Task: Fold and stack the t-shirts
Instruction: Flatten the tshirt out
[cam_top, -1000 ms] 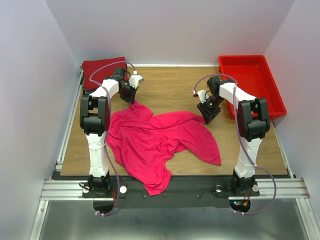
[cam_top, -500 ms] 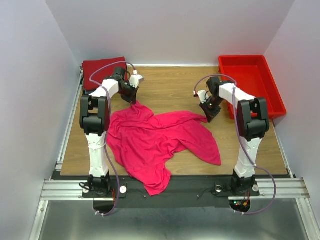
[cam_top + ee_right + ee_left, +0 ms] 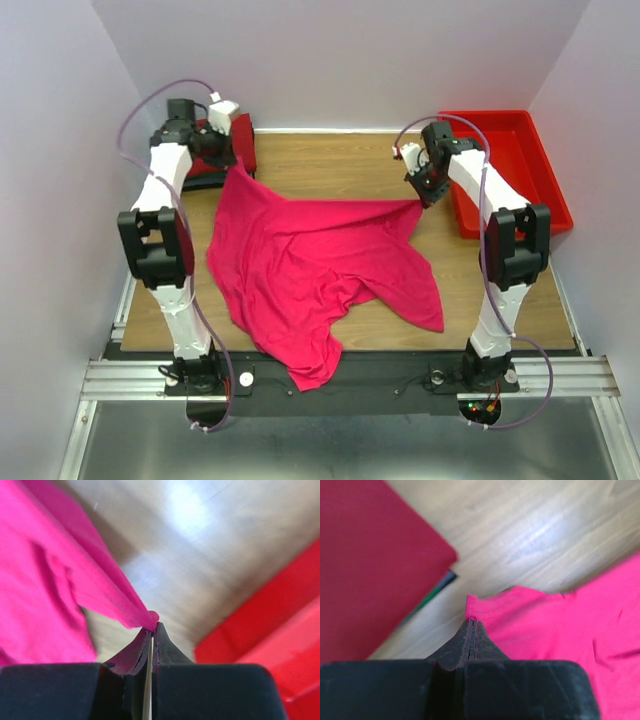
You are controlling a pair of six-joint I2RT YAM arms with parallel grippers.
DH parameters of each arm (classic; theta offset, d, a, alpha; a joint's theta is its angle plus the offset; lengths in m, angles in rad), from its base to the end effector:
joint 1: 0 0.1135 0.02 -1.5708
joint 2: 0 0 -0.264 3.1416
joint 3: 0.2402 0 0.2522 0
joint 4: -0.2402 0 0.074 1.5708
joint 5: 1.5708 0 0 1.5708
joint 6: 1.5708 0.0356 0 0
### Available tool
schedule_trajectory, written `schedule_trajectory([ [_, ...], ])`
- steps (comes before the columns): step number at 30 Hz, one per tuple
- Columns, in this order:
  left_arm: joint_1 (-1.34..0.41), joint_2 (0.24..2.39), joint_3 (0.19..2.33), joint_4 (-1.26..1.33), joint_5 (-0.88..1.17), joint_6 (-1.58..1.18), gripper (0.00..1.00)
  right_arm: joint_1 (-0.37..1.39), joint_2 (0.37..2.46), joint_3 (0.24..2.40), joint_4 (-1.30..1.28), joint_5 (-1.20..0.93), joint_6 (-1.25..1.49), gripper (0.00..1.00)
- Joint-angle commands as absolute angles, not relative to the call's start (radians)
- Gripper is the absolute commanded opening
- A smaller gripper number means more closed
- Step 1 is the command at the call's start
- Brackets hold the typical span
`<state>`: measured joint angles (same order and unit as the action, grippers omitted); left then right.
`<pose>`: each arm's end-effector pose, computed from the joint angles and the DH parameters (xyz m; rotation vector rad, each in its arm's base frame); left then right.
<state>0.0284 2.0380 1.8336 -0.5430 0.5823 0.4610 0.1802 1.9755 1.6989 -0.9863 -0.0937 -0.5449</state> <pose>0.4674 -0.0063 0.2877 0.7481 2.0725 -0.4041 0.4019 0.0766 0.2427 -1.0199 2.6310 0.0507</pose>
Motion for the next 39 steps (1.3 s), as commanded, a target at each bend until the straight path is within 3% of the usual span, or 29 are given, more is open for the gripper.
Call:
schedule_trajectory([
  [1, 0.067, 1.884, 1.885, -0.525, 0.627, 0.434, 0.00, 0.186, 1.910, 1.808, -0.959, -0.026, -0.548, 0.01],
  [16, 0.236, 1.416, 1.787, -0.310, 0.680, 0.370, 0.00, 0.186, 1.668, 2.077, -0.959, 0.103, -0.488, 0.01],
  [25, 0.236, 0.995, 1.615, -0.141, 0.510, 0.301, 0.00, 0.187, 1.438, 2.177, -0.954, 0.087, -0.456, 0.01],
  [39, 0.235, 0.583, 1.577, -0.232, 0.374, 0.345, 0.00, 0.164, 1.143, 2.216, -0.879, 0.078, -0.374, 0.01],
])
